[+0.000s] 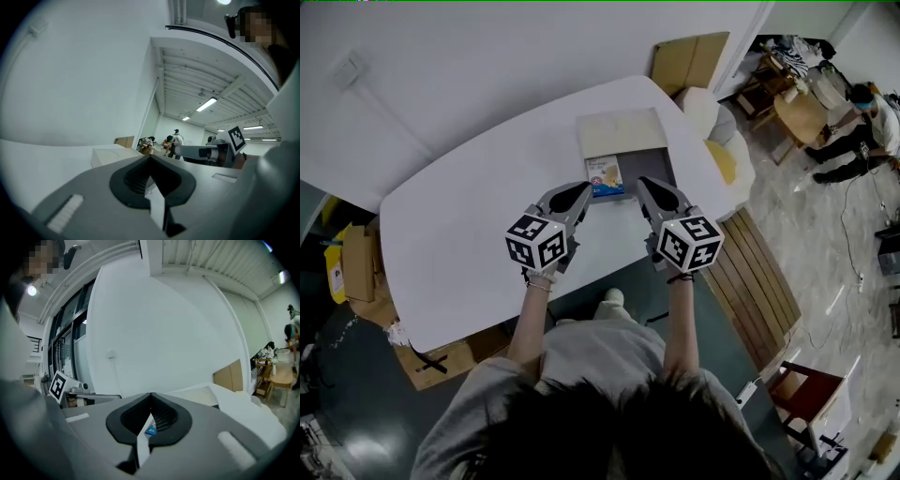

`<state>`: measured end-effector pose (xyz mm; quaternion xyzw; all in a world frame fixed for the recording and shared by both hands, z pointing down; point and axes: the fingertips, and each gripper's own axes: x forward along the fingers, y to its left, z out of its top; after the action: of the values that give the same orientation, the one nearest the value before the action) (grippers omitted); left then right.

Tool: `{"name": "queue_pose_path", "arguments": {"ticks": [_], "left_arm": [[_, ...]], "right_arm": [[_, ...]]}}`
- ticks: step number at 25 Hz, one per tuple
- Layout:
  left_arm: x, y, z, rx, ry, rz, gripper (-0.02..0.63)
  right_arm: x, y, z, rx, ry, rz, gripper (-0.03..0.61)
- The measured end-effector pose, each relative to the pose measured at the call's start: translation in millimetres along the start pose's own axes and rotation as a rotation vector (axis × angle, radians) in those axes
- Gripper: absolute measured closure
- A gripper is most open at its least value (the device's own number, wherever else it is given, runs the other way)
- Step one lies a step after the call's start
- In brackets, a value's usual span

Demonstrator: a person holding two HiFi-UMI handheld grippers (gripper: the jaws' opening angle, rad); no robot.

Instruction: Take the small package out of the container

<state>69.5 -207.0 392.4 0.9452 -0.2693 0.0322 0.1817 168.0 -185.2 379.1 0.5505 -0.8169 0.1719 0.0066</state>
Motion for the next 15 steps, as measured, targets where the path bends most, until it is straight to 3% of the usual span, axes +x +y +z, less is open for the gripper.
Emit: {"name": "queue_pose_path", "arguments": {"ticks": [8, 15], "left_arm": [[11.6, 18.3, -11.7, -0.038, 0.028, 0.074, 0.623], [21.7, 37.7, -23.2, -0.087, 0.072, 0.078, 0.623]], "right_arm": [[24.7, -22.4, -18.5, 0.042, 0.072, 0.063, 0.566], [49.2, -31.1, -30.3, 0.06, 0.147, 0.094, 0.566]]}}
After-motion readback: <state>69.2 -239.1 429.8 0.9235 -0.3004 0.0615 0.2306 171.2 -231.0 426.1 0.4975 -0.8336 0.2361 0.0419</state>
